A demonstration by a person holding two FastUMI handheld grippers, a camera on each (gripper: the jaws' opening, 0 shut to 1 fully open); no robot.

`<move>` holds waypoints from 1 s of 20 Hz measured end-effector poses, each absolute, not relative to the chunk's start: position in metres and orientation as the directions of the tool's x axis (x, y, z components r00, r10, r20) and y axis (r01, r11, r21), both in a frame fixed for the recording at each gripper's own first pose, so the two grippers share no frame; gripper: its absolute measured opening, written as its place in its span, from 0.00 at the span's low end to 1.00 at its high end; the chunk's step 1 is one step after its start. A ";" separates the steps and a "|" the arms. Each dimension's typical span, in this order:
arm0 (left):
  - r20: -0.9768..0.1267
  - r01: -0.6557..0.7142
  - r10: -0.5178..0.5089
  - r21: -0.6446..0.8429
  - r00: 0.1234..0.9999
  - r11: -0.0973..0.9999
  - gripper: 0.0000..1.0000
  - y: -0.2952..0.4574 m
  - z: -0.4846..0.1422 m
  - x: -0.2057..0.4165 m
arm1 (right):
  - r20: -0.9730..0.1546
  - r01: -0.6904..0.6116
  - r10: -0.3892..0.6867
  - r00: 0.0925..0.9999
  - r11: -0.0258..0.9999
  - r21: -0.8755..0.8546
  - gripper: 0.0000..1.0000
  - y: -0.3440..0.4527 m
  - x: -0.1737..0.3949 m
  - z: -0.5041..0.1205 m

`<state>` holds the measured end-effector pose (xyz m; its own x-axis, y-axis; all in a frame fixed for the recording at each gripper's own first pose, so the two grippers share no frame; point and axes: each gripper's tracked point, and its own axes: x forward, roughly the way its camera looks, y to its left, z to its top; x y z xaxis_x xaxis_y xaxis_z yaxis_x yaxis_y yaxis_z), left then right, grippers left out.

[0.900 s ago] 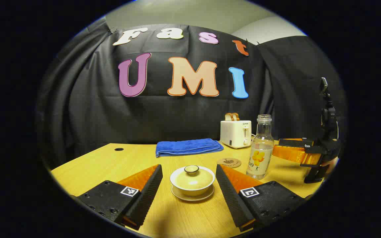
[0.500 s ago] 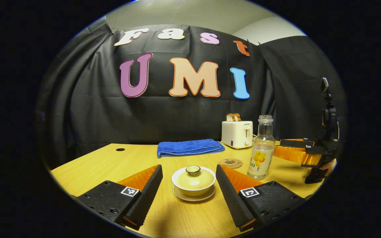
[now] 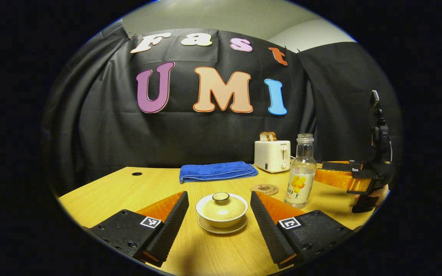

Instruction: Open the teacup lid with one hand, grasp the water bottle and pour water into the teacup with the other hand; after pouring, place the water bottle on the coaster and then close the teacup lid.

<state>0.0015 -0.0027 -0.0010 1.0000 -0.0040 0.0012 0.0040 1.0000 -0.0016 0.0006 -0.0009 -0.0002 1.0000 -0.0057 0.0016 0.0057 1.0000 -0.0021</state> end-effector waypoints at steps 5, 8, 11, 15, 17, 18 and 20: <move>0.002 0.004 -0.004 0.000 1.000 1.000 0.93 -0.003 -0.001 0.001 | 0.002 0.006 -0.006 1.000 1.000 -0.002 0.95 -0.002 0.001 -0.001; 0.002 0.010 -0.010 0.000 1.000 1.000 0.95 -0.005 -0.002 0.002 | 0.002 0.007 -0.007 1.000 1.000 -0.002 0.95 -0.002 0.001 0.000; -0.001 0.028 -0.028 -0.004 1.000 1.000 0.95 -0.009 -0.001 0.004 | 0.002 0.006 -0.006 1.000 1.000 -0.002 0.95 -0.002 0.001 -0.001; -0.004 0.055 -0.055 -0.004 0.999 0.999 0.95 -0.012 -0.003 0.011 | 0.002 0.006 -0.006 1.000 1.000 -0.002 0.95 -0.002 0.000 -0.001; -0.014 0.068 -0.068 -0.004 0.998 0.998 0.94 -0.014 -0.004 0.017 | 0.002 0.006 -0.006 1.000 1.000 -0.002 0.95 -0.002 0.000 -0.001; -0.018 0.071 -0.071 -0.004 0.997 0.997 0.93 -0.014 -0.005 0.020 | 0.002 0.006 -0.006 1.000 1.000 -0.002 0.95 -0.002 0.001 0.000; -0.026 0.075 -0.075 -0.006 0.997 0.997 0.90 -0.014 -0.006 0.026 | 0.002 0.006 -0.006 1.000 1.000 -0.002 0.95 -0.002 0.001 -0.001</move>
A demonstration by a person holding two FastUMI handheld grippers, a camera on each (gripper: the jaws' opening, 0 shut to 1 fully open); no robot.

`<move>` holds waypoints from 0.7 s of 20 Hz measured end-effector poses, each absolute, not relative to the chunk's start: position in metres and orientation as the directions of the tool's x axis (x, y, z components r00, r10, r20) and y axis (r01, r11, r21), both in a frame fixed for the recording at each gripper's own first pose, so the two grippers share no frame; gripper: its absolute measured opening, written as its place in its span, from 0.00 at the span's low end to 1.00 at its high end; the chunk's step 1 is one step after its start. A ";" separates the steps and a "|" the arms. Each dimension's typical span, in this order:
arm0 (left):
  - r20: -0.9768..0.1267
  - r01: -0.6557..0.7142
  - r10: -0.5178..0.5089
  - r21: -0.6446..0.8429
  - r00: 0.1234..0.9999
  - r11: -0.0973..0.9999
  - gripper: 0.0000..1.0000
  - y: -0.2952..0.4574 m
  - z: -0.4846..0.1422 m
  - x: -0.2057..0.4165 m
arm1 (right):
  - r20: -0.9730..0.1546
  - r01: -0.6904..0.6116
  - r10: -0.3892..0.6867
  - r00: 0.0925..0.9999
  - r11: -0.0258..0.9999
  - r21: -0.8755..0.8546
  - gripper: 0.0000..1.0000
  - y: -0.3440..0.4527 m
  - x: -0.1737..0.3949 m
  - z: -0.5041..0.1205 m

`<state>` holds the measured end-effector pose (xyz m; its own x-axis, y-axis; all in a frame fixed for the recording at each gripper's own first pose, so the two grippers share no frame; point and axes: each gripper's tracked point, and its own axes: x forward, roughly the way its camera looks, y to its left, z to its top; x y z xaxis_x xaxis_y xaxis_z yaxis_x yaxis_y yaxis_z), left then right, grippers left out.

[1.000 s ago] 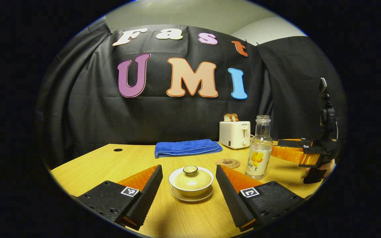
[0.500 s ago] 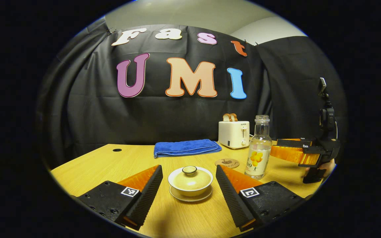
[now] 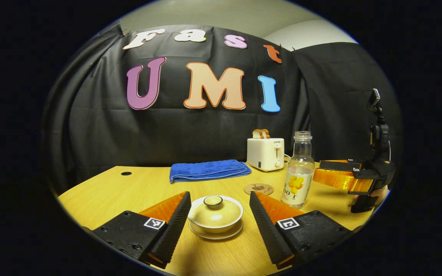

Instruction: Open the teacup lid with one hand, grasp the water bottle and pour water into the teacup with the other hand; after pouring, place the water bottle on the coaster and then close the teacup lid.

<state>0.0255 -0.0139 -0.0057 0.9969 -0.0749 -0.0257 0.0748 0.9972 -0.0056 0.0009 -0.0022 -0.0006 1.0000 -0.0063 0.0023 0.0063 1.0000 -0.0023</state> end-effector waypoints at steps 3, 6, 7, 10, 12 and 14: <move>-0.058 0.077 -0.078 -0.011 0.995 0.997 0.85 -0.013 -0.011 0.035 | 0.002 0.006 -0.006 1.000 1.000 -0.002 0.95 -0.002 0.001 -0.001; -0.097 0.077 -0.078 -0.013 0.992 0.997 0.80 -0.012 -0.018 0.045 | 0.002 0.004 -0.004 1.000 1.000 -0.002 0.92 -0.001 0.001 0.000; -0.108 0.070 -0.071 -0.013 0.992 0.997 0.77 -0.011 -0.019 0.047 | 0.003 0.004 -0.004 1.000 1.000 -0.002 0.92 -0.002 0.000 0.001; -0.132 0.068 -0.069 -0.006 0.989 0.998 0.62 -0.012 -0.024 0.053 | 0.002 0.004 -0.004 1.000 1.000 -0.002 0.95 -0.001 0.000 0.000; -0.138 0.067 -0.067 -0.004 0.988 0.998 0.54 -0.011 -0.026 0.054 | 0.002 0.004 -0.004 1.000 1.000 -0.003 0.95 -0.001 -0.001 0.001; -0.135 0.063 -0.064 -0.008 0.989 0.998 0.47 -0.010 -0.024 0.054 | 0.002 0.004 -0.004 1.000 1.000 -0.003 0.92 -0.002 0.000 0.001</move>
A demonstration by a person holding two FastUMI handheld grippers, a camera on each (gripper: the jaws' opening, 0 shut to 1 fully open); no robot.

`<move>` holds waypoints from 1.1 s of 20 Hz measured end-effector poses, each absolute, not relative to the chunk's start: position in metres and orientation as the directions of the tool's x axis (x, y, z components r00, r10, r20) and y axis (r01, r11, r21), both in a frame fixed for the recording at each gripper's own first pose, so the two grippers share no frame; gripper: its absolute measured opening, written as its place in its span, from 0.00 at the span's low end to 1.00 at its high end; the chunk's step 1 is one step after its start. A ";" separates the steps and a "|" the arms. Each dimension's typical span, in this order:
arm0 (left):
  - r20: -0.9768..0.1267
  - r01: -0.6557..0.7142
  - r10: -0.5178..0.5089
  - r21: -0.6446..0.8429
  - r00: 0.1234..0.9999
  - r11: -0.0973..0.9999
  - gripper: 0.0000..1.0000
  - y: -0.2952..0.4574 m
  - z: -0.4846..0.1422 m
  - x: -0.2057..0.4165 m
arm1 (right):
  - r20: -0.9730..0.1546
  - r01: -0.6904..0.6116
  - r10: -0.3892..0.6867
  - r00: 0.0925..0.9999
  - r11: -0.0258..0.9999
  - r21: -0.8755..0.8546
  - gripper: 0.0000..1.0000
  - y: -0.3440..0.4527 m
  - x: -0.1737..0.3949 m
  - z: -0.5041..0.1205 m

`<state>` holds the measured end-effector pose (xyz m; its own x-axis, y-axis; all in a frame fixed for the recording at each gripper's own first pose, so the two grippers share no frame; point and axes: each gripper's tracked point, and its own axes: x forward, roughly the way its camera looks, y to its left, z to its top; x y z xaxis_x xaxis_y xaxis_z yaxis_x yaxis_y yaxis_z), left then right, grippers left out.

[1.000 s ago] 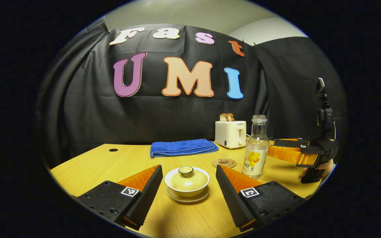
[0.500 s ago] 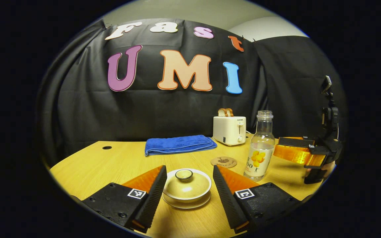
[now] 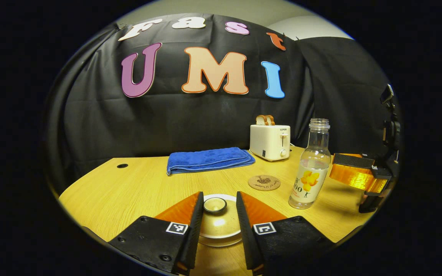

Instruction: Open the teacup lid with one hand, grasp the water bottle and pour water into the teacup with the other hand; after pouring, place the water bottle on the coaster and then close the teacup lid.

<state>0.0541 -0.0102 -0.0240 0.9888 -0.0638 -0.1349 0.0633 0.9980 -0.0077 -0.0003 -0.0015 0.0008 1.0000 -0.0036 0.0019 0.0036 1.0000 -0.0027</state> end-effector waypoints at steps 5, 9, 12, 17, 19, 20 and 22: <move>-0.124 0.048 -0.049 -0.011 0.991 0.999 0.35 -0.007 -0.023 0.056 | 0.002 0.004 -0.004 1.000 1.000 -0.003 0.95 -0.002 0.000 0.001; -0.121 0.048 -0.049 -0.012 0.991 0.999 0.29 -0.007 -0.023 0.055 | 0.002 0.004 -0.004 1.000 1.000 -0.003 0.95 -0.002 0.001 0.001; -0.111 0.038 -0.039 -0.014 0.993 0.999 0.28 -0.004 -0.023 0.056 | 0.002 0.003 -0.003 1.000 1.000 -0.003 0.92 -0.002 0.000 0.001; -0.034 0.007 -0.008 -0.027 0.999 1.000 0.28 0.003 -0.010 0.050 | 0.000 0.002 -0.002 1.000 1.000 -0.003 0.95 -0.002 0.000 -0.001; -0.032 -0.007 0.006 -0.021 0.999 1.000 0.28 0.006 -0.010 0.049 | -0.001 -0.007 0.007 1.000 1.000 -0.003 0.95 0.000 0.001 0.000; -0.030 -0.015 0.014 -0.018 0.999 1.000 0.27 0.009 -0.010 0.046 | -0.004 -0.017 0.017 1.000 1.000 -0.002 0.95 0.001 0.002 0.000; -0.016 -0.040 0.040 -0.015 0.999 0.999 0.28 0.018 -0.007 0.042 | -0.009 -0.026 0.026 1.000 1.000 -0.002 0.95 0.003 0.003 -0.002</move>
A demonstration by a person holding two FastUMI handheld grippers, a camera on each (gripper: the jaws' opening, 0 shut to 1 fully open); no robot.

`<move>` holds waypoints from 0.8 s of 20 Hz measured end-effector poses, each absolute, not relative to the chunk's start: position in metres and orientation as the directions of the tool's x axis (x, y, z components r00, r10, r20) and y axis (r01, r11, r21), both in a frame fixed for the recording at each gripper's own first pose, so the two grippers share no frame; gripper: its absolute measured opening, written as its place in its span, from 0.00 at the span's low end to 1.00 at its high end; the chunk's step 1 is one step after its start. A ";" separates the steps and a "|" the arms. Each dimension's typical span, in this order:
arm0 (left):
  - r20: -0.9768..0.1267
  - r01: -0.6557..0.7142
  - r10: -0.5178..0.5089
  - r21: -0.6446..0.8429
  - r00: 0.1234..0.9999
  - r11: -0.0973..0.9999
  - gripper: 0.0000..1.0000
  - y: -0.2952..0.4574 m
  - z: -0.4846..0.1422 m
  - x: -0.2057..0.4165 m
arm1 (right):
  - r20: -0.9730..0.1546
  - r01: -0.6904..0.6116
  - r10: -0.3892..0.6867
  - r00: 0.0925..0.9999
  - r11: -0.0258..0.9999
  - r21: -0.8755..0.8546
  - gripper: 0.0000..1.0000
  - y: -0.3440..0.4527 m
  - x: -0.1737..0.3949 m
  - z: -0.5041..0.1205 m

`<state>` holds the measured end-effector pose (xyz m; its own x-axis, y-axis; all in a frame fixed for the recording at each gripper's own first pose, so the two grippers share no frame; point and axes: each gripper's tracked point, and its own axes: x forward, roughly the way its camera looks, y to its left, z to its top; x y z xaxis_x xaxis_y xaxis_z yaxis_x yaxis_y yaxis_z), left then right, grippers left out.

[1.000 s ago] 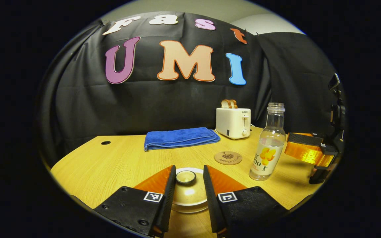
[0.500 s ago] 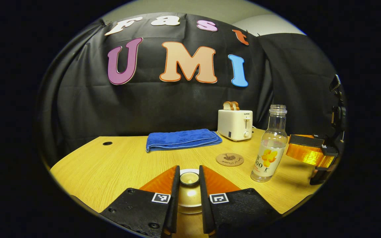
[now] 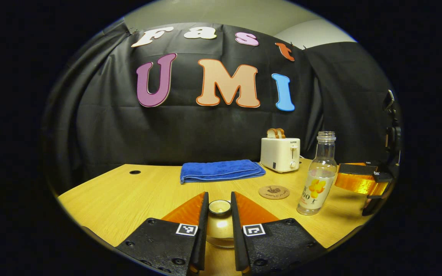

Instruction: Open the teacup lid with one hand, grasp the water bottle and pour water into the teacup with the other hand; after pouring, place the water bottle on the coaster and then close the teacup lid.

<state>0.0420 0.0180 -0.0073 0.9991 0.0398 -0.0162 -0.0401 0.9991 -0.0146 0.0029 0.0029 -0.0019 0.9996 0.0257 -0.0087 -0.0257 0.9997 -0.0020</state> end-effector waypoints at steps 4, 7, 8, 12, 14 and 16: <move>0.002 -0.072 0.072 -0.004 0.997 0.997 0.28 0.034 -0.004 0.030 | -0.037 -0.028 0.028 0.999 1.000 -0.004 0.99 0.004 0.009 -0.008; 0.000 -0.098 0.098 0.000 0.995 0.995 0.28 0.048 -0.004 0.022 | -0.080 -0.023 0.022 0.997 1.000 -0.006 0.95 0.006 0.016 -0.015; 0.001 -0.106 0.106 -0.001 0.994 0.994 0.28 0.053 -0.004 0.020 | -0.094 -0.018 0.017 0.995 1.000 -0.007 0.95 0.006 0.019 -0.017; -0.001 -0.157 0.157 0.000 0.988 0.988 0.28 0.077 -0.004 0.008 | -0.135 -0.017 0.016 0.991 1.000 -0.013 0.95 0.012 0.031 -0.023; -0.001 -0.187 0.187 0.002 0.982 0.982 0.28 0.090 -0.003 0.000 | -0.145 -0.006 0.004 0.989 1.000 -0.019 0.95 0.012 0.037 -0.025; -0.001 -0.208 0.208 0.002 0.978 0.978 0.28 0.100 -0.003 -0.008 | -0.167 0.017 -0.022 0.986 0.999 -0.031 0.95 0.011 0.042 -0.029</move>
